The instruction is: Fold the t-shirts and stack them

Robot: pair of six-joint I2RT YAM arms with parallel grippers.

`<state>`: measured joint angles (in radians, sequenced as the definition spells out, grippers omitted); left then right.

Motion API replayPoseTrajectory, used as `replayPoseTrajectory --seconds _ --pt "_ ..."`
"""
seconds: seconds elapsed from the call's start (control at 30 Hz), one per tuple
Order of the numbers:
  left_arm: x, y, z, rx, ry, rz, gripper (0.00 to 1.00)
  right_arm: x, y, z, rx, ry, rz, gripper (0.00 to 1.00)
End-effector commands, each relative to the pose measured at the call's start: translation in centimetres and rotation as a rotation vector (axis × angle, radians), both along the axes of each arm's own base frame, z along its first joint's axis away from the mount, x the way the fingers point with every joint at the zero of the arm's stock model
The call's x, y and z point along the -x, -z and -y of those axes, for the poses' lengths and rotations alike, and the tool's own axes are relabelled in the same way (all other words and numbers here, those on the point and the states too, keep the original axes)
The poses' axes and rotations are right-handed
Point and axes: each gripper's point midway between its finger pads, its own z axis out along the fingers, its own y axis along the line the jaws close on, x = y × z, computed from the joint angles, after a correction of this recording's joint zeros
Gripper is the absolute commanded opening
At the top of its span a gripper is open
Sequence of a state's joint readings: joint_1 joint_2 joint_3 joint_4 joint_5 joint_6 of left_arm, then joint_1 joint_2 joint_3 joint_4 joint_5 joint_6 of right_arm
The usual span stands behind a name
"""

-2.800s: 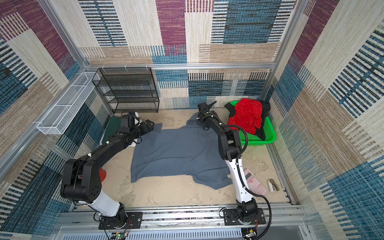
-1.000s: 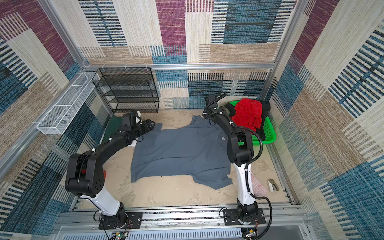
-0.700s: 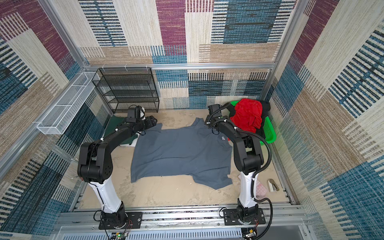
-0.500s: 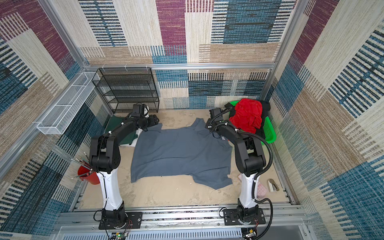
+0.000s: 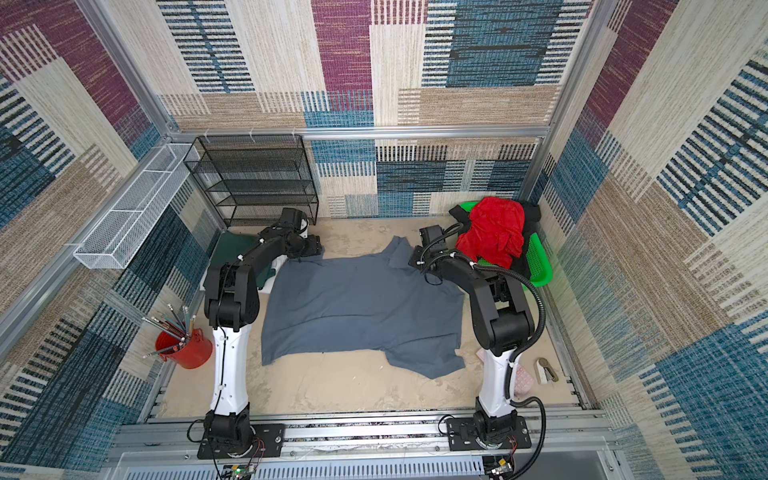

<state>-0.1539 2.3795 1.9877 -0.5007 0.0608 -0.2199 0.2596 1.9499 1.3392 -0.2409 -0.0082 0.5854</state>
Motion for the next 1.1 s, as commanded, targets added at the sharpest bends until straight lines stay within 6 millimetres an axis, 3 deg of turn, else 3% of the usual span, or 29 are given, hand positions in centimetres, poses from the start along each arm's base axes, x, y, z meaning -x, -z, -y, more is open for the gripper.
replayPoseTrajectory --seconds 0.0,0.23,0.5,0.9,0.97,1.07 --pt "-0.3 0.1 -0.2 -0.077 0.016 -0.010 0.75 -0.4 -0.8 -0.5 -0.027 -0.007 0.036 0.00" --pt "-1.6 -0.4 0.3 -0.148 0.038 0.005 0.78 -0.2 -0.2 -0.7 -0.039 -0.018 0.026 0.00" --pt "-1.2 1.0 1.8 -0.194 0.080 -0.033 0.78 -0.3 -0.4 -0.8 -0.032 -0.032 0.034 0.00" --pt "-1.4 2.2 2.8 -0.235 0.081 -0.051 0.45 -0.4 -0.5 -0.8 -0.028 -0.038 0.035 0.00" --pt "-1.5 2.6 2.8 -0.233 0.078 -0.059 0.35 -0.5 -0.6 -0.7 -0.025 -0.037 0.038 0.00" --pt "-1.6 2.9 3.0 -0.227 0.081 -0.062 0.33 -0.6 -1.0 -0.6 -0.018 -0.035 0.045 0.00"
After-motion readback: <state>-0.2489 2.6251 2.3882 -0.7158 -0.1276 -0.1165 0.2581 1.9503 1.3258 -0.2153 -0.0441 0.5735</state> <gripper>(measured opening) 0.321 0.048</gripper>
